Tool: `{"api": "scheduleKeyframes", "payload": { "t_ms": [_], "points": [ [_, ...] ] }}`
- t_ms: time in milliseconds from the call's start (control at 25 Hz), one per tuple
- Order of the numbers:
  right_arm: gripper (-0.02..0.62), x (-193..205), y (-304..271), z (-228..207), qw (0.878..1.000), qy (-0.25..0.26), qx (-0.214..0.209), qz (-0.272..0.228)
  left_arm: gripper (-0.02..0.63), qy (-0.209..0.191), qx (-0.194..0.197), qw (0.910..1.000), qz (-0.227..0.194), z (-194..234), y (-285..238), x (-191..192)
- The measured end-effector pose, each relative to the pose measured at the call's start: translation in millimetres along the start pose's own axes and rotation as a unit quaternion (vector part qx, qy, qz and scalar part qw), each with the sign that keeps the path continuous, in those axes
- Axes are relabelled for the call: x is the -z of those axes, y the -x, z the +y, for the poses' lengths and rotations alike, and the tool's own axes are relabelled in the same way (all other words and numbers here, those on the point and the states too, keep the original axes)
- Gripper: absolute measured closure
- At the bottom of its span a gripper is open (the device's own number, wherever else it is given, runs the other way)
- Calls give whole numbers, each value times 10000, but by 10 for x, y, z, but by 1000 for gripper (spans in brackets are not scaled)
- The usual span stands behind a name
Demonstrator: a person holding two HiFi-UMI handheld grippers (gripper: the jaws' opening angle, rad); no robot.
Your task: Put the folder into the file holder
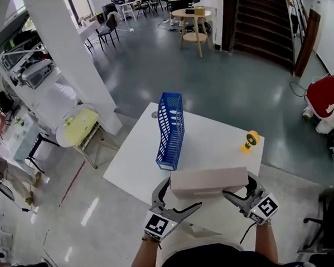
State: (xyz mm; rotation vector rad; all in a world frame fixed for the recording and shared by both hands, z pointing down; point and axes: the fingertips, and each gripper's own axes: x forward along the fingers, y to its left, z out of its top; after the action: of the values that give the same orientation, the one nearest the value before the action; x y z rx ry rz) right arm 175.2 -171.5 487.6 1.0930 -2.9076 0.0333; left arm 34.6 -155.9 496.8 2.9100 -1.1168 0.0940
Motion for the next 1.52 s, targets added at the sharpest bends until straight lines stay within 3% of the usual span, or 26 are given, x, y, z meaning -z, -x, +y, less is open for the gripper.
{"api": "scheduleKeyframes", "payload": {
  "t_ms": [80, 240, 480, 600, 680, 960, 1320, 1520],
  "points": [
    [209, -5, 8, -1, 9999, -158, -35, -57, 48, 95, 183, 9996, 198, 62, 43, 149],
    [209, -13, 4, 0, 9998, -187, -71, -79, 48, 463, 856, 9951, 203, 115, -24, 158],
    [209, 15, -7, 8, 9998, -180, -109, -66, 48, 285, 1937, 9800, 351, -28, -313, 139],
    [209, 7, 16, 34, 9997, -208, -132, -45, 57, -131, 2239, 9731, 519, -96, -319, 184],
    [209, 3, 34, 40, 9996, -250, -144, -54, 145, -241, 2348, 9704, 512, -136, -289, 180],
    [202, 27, 70, 43, 9991, -353, -204, -98, 165, -183, 1911, 9814, -38, -216, -282, 107],
    [193, 9, 131, 91, 9984, -464, -312, -108, 192, -256, 1498, 9883, -127, -276, -220, 38],
    [193, -246, 237, 30, 9925, -929, -242, -752, 195, -238, 1011, 9944, -180, -136, -77, -179]
  ]
}}
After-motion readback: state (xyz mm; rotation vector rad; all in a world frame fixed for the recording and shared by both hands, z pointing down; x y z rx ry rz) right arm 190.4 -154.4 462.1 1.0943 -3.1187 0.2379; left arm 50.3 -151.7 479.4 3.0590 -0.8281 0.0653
